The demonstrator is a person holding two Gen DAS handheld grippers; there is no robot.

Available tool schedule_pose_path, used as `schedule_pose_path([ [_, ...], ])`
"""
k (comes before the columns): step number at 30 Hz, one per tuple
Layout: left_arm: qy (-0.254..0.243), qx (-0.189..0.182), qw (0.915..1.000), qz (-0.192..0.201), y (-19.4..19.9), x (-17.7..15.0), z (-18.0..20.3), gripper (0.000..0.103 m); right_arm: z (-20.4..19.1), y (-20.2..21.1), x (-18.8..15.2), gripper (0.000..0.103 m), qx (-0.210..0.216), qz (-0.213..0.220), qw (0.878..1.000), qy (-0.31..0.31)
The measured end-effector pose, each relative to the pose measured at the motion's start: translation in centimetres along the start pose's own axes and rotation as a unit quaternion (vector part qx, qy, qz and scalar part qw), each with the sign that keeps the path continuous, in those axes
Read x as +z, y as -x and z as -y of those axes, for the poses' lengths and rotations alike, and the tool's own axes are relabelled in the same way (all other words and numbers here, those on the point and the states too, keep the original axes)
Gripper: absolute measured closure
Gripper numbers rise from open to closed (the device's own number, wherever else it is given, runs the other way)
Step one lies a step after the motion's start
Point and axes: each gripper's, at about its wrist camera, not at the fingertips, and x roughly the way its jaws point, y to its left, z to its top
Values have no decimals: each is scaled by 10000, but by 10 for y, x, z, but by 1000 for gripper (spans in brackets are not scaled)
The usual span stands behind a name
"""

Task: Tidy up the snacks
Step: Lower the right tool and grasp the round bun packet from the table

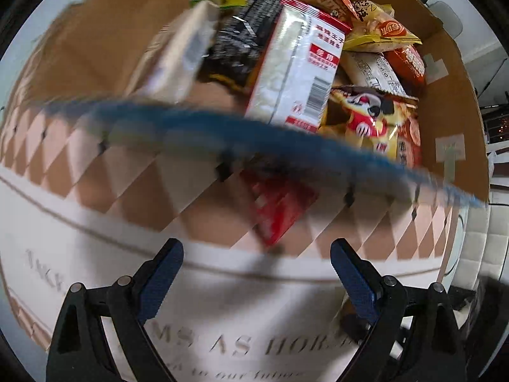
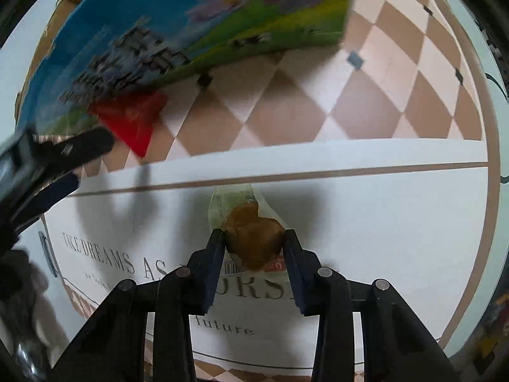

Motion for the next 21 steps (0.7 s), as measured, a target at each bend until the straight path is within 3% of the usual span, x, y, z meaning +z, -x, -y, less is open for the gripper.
schedule_pose_path([
  [4, 18, -99, 9999, -42, -16, 11, 9, 8, 13, 2, 3, 62, 83, -35, 9998, -167],
  [6, 80, -158, 9998, 9, -19, 12, 8, 27, 19, 2, 5, 62, 139, -23, 9995, -274],
  [7, 115, -197, 9997, 21, -20, 12, 8, 52, 21, 2, 6, 62, 138, -27, 9995, -299],
  [8, 134, -207, 9997, -40, -23, 11, 7, 63, 23, 3, 6, 62, 152, -19, 9994, -309],
  [13, 55, -124, 9999, -70, -23, -8, 2, 66, 31, 9, 6, 62, 236, -117, 9990, -366],
  [21, -224, 140, 9989, -378, -16, -82, -11, 66, 27, 11, -7, 62, 231, -183, 9993, -247],
])
